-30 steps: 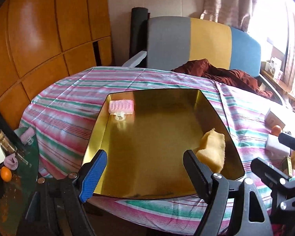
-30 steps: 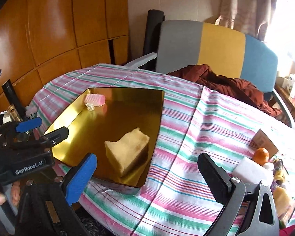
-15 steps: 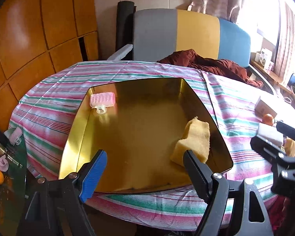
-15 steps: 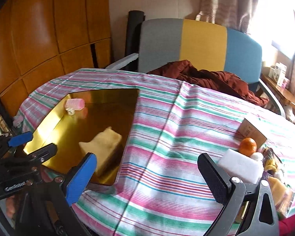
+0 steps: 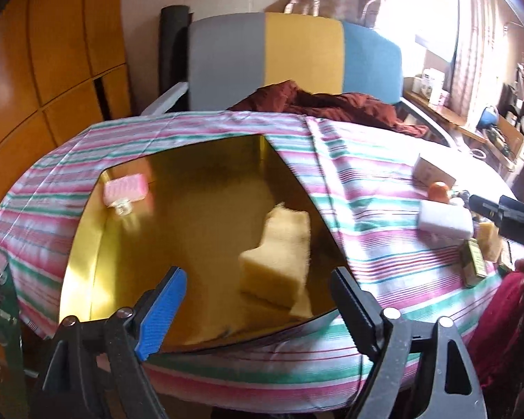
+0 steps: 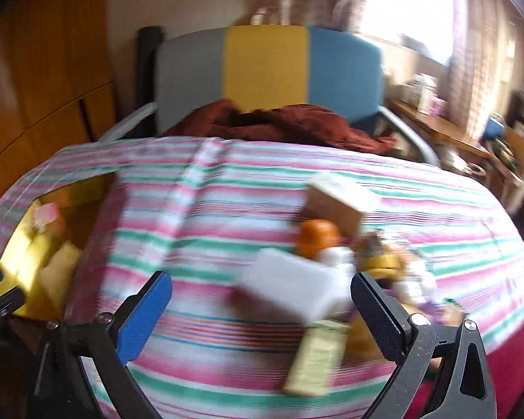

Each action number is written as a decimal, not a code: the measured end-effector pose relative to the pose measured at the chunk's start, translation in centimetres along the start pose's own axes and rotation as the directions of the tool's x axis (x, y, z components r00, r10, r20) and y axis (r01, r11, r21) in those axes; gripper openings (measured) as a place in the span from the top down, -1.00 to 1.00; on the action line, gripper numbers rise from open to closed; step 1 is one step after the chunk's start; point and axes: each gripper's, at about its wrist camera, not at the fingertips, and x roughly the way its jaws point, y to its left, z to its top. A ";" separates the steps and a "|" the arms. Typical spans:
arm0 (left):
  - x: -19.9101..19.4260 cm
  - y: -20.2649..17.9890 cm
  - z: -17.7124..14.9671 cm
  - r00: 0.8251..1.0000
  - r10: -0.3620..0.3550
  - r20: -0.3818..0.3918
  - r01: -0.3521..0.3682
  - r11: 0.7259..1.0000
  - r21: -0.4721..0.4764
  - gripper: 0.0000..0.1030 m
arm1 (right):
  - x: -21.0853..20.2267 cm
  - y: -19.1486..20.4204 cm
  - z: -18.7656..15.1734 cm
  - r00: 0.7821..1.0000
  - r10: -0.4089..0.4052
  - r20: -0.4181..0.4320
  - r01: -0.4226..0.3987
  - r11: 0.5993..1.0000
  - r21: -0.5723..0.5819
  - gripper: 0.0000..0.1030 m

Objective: Organize objects
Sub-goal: 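Reach the left gripper to the pile and grasp the white eraser block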

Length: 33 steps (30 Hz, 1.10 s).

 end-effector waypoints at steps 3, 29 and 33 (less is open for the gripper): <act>-0.2 -1.3 0.5 0.999 -0.037 0.024 0.036 0.999 0.036 -0.81 | -0.5 -4.7 0.8 0.998 -0.060 0.007 0.059 0.994 0.088 -1.00; 10.3 -16.7 4.9 0.756 -0.531 -0.384 0.486 0.847 -0.214 -0.80 | 0.0 -18.5 -1.4 0.996 0.045 0.078 -0.081 0.826 0.557 -0.99; 13.5 -18.8 5.8 0.678 -0.594 -0.433 0.458 0.802 -0.383 -0.84 | 0.1 -18.8 -1.5 0.994 0.060 0.090 -0.101 0.818 0.566 -0.99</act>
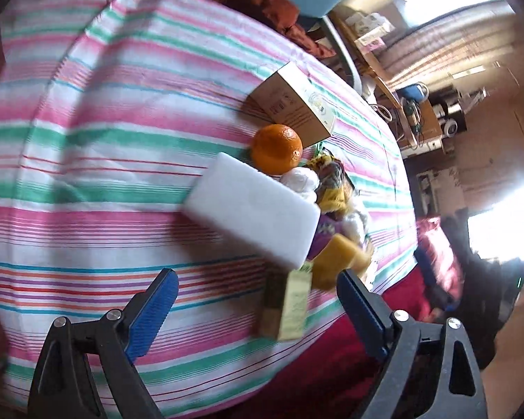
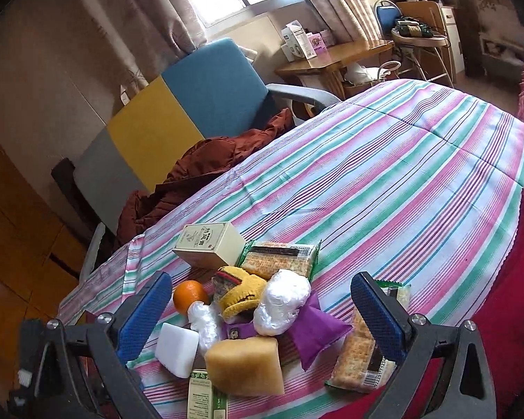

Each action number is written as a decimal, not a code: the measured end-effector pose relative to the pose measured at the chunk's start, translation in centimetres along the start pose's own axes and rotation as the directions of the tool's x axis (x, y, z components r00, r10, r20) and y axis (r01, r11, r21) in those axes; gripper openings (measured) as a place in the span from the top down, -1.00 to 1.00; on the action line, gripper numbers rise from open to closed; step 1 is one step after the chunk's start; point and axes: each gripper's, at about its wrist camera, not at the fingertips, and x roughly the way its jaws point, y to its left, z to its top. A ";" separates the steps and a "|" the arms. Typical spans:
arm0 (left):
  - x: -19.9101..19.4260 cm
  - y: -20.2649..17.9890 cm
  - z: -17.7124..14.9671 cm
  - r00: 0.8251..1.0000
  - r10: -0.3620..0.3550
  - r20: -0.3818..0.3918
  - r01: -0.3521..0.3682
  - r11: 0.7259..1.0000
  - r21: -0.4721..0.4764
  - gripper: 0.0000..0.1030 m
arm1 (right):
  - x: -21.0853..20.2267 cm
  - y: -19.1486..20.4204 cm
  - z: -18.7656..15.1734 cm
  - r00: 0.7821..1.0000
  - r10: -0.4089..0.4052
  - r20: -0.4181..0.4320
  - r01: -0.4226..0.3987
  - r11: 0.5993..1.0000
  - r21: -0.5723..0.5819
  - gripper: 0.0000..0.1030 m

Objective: Organize objects
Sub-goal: 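Reach the left gripper to the pile and grasp the white eraser block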

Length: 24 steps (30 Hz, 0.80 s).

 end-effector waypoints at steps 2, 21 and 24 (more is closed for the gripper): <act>1.3 0.2 1.0 0.999 -0.024 -0.037 0.021 0.996 -0.088 -0.84 | 0.1 0.0 0.0 1.000 0.005 -0.001 -0.005 1.000 0.003 -0.99; 5.8 -2.8 5.8 0.956 0.291 -0.027 -0.289 0.955 0.060 -0.52 | 0.3 -0.5 0.1 0.999 0.034 -0.011 -0.034 0.999 0.029 -0.99; 5.2 -2.5 5.3 0.943 0.331 -0.001 -0.329 0.938 0.106 -0.51 | 0.3 -0.5 0.1 0.999 0.030 -0.013 -0.030 0.999 0.026 -0.99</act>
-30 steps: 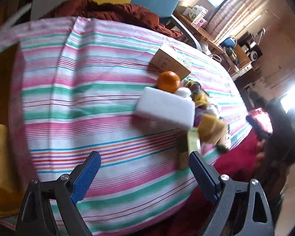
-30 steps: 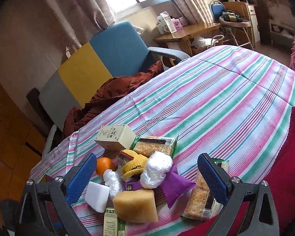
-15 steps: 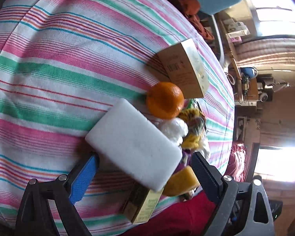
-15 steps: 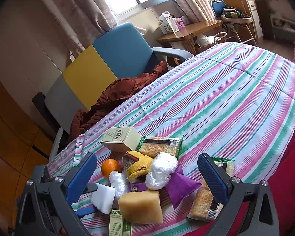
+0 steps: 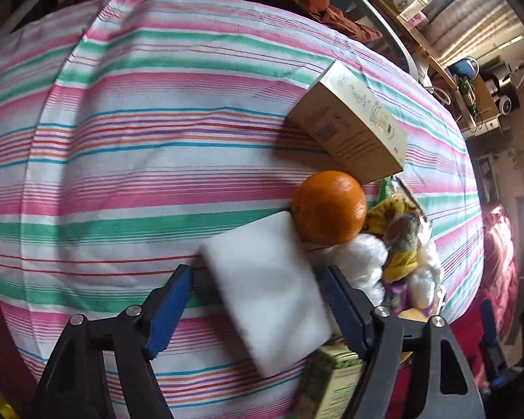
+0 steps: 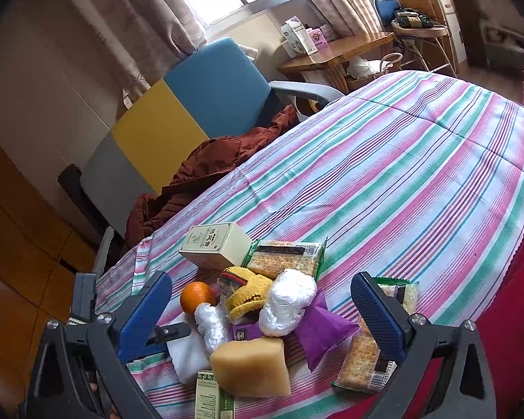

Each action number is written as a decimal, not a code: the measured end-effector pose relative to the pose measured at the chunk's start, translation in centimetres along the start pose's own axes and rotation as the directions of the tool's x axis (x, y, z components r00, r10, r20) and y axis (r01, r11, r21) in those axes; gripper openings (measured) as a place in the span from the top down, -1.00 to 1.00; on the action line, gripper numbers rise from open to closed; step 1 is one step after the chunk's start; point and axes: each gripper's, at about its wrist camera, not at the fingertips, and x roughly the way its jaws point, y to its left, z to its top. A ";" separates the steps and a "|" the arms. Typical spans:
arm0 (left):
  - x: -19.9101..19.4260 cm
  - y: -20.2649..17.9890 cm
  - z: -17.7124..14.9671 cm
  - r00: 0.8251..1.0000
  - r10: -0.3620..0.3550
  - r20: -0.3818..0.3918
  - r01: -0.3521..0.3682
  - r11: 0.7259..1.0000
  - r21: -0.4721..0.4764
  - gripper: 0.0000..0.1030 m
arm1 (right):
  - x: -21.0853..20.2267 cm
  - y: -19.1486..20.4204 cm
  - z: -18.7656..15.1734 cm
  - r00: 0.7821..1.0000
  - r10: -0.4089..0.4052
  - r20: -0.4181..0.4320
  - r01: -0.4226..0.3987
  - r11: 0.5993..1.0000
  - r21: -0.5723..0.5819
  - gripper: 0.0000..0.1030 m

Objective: Organize objects
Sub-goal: 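Reach the left gripper to the pile and grasp the white eraser block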

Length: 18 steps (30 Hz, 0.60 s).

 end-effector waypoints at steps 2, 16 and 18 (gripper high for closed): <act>-0.1 0.1 -0.4 0.999 0.031 0.010 -0.031 0.999 0.041 -0.50 | 0.0 0.0 0.0 1.000 -0.003 0.000 0.003 1.000 0.000 -0.99; 1.6 -3.0 -0.7 0.989 0.121 0.091 -0.130 0.986 0.105 -0.48 | 0.1 0.0 -0.1 1.000 -0.015 -0.003 0.015 1.000 -0.001 -0.99; 2.2 -4.0 -0.8 0.981 0.158 0.114 -0.174 0.973 0.152 -0.48 | 0.1 0.0 -0.1 1.000 -0.016 -0.005 0.016 1.000 -0.001 -0.99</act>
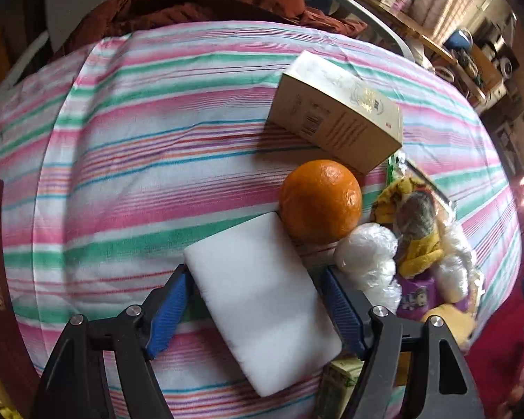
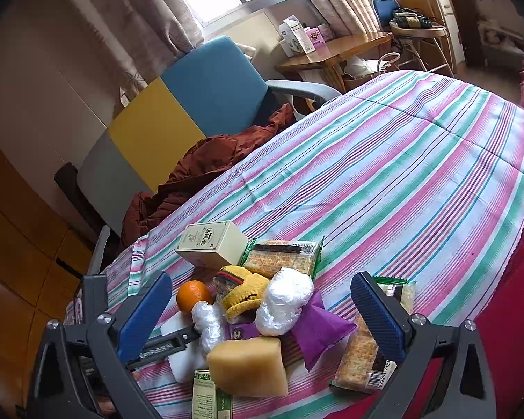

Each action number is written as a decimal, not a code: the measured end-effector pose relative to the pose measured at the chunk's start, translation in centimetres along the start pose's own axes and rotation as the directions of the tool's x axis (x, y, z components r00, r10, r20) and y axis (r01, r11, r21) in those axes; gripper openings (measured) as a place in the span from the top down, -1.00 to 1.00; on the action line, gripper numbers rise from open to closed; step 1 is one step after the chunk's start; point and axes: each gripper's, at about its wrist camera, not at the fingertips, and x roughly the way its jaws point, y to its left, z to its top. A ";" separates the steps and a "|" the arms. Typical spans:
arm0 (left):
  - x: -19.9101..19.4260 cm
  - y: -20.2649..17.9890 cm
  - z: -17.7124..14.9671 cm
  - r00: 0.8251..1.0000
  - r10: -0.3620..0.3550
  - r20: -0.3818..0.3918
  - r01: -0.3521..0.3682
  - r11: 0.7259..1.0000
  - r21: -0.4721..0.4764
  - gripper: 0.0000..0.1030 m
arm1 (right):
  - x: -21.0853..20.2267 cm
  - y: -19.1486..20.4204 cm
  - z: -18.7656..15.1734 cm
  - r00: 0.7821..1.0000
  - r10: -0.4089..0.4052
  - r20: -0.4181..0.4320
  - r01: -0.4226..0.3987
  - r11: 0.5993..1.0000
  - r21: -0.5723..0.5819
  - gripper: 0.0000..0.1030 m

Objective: Organize objects
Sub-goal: 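Reach the left gripper to the pile and grasp the white eraser block, then carry the white block toward the tray while the right gripper grasps a green box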

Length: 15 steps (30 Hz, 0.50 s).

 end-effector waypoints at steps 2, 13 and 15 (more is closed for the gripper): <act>-0.1 -0.8 -0.4 1.000 0.019 0.018 -0.020 0.999 0.051 -0.47 | 0.0 0.0 -0.1 1.000 0.003 -0.002 -0.003 1.000 0.002 -0.99; -2.8 4.1 -6.5 0.990 -0.061 0.127 0.045 0.991 0.129 -0.24 | 0.2 0.2 -0.2 0.999 -0.032 -0.018 0.032 0.999 -0.005 -0.99; -2.7 4.8 -7.6 0.987 -0.049 0.153 0.028 0.989 0.142 -0.24 | 0.0 0.5 -0.2 0.999 -0.049 -0.013 0.049 0.999 -0.018 -1.00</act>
